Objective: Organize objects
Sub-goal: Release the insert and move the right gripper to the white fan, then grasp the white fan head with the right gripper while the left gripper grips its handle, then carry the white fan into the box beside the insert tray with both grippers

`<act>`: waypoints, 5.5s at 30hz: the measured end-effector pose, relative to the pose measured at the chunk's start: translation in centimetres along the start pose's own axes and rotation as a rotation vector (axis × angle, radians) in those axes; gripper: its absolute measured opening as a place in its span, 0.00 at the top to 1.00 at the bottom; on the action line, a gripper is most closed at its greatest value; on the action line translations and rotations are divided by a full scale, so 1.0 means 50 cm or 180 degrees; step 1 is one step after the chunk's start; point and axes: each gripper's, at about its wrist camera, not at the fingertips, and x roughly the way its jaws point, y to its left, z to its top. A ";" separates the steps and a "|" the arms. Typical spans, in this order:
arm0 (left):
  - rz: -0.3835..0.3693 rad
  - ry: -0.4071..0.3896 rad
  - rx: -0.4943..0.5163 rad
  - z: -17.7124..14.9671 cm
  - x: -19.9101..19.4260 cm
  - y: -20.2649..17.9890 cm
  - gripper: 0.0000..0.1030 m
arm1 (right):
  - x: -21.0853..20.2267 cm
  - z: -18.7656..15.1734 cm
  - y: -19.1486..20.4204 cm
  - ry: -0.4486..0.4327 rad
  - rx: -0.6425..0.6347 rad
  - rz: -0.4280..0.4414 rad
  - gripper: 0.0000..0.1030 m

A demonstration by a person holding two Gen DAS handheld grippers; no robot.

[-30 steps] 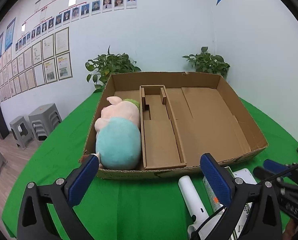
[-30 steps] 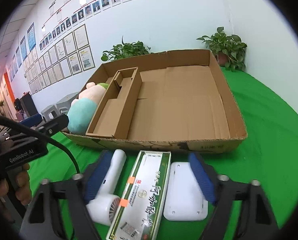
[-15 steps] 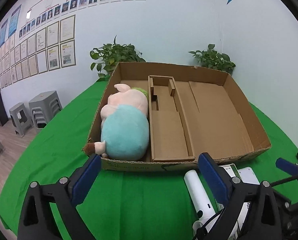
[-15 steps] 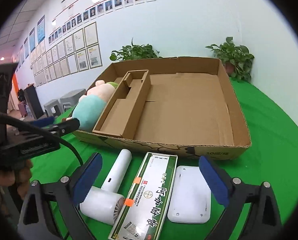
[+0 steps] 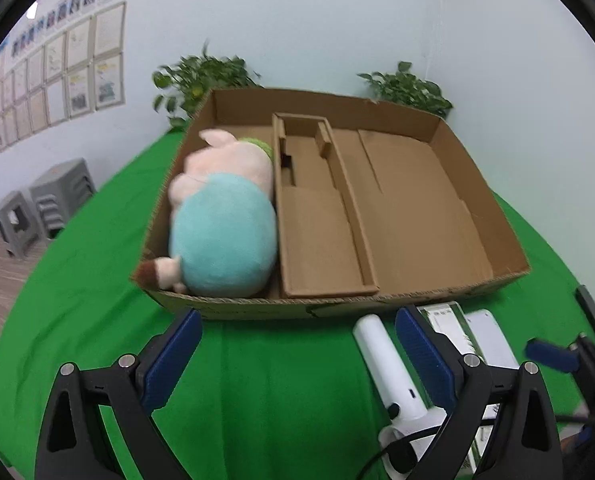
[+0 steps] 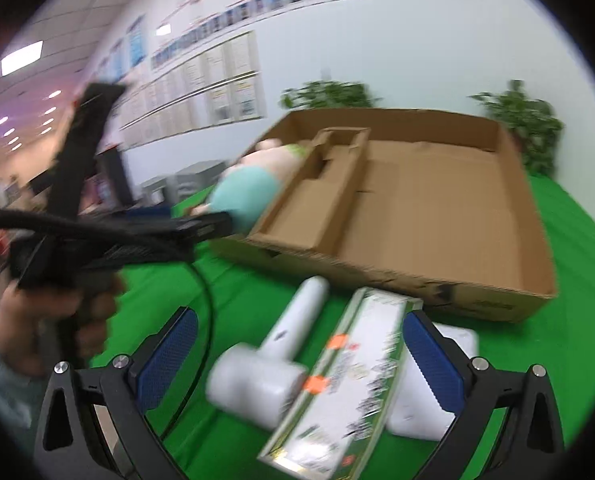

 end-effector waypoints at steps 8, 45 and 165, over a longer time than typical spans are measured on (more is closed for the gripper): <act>-0.1053 0.0579 -0.0204 0.002 0.089 0.022 0.08 | 0.035 -0.037 0.061 0.0305 -0.0313 0.0140 0.04; -0.1840 0.1610 -0.0740 -0.061 0.179 0.039 0.48 | 0.009 -0.086 0.109 0.0548 -0.0186 -0.0217 0.38; -0.1177 0.1184 -0.0005 0.281 0.392 -0.087 0.71 | 0.258 0.135 -0.213 0.0863 0.1036 -0.0320 0.48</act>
